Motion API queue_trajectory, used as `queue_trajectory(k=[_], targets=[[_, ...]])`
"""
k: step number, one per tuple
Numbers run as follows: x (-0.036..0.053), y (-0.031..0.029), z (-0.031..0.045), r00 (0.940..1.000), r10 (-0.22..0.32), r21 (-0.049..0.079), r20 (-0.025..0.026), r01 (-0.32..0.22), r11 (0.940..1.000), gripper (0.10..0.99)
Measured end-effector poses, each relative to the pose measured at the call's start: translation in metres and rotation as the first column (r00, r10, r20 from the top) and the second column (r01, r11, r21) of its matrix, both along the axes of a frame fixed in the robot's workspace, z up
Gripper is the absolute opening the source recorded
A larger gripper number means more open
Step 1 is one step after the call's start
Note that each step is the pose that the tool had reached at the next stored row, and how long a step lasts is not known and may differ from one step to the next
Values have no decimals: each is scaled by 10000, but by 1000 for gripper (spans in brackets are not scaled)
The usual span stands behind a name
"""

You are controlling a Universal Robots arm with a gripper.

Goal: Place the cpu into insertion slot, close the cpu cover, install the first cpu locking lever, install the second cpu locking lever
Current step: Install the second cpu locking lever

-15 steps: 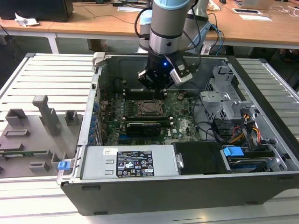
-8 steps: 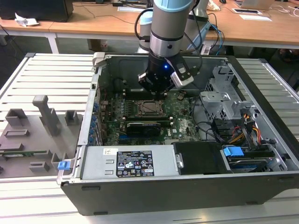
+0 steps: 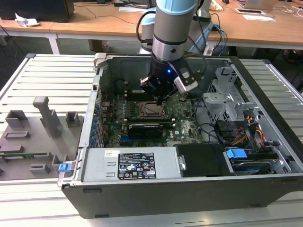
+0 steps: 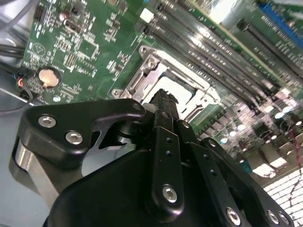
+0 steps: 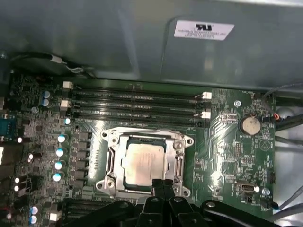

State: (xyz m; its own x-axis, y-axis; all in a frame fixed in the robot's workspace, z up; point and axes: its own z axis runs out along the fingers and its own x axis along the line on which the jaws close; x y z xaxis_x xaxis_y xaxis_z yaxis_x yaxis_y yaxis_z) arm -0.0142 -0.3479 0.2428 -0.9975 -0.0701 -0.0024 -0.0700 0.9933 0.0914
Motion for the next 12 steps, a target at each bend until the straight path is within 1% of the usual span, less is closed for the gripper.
queue_trajectory(k=[1,3,5,6,7,8,10,12], targets=[[0,-22,0,10000,-1,-1,0,1,10000,106],[0,-96,0,10000,-1,0,-2,1,10000,106],[0,-146,-1,10000,-1,1,-9,1,10000,106],[1,-176,-6,10000,0,14,-66,0,10000,106],[1,-210,-15,9999,1,95,-130,1,10000,106],[1,-224,-27,9999,2,155,-149,1,9999,106],[0,-245,-42,9999,2,199,-151,1,9998,106],[-9,-271,-46,9999,12,214,-152,-9,9998,106]])
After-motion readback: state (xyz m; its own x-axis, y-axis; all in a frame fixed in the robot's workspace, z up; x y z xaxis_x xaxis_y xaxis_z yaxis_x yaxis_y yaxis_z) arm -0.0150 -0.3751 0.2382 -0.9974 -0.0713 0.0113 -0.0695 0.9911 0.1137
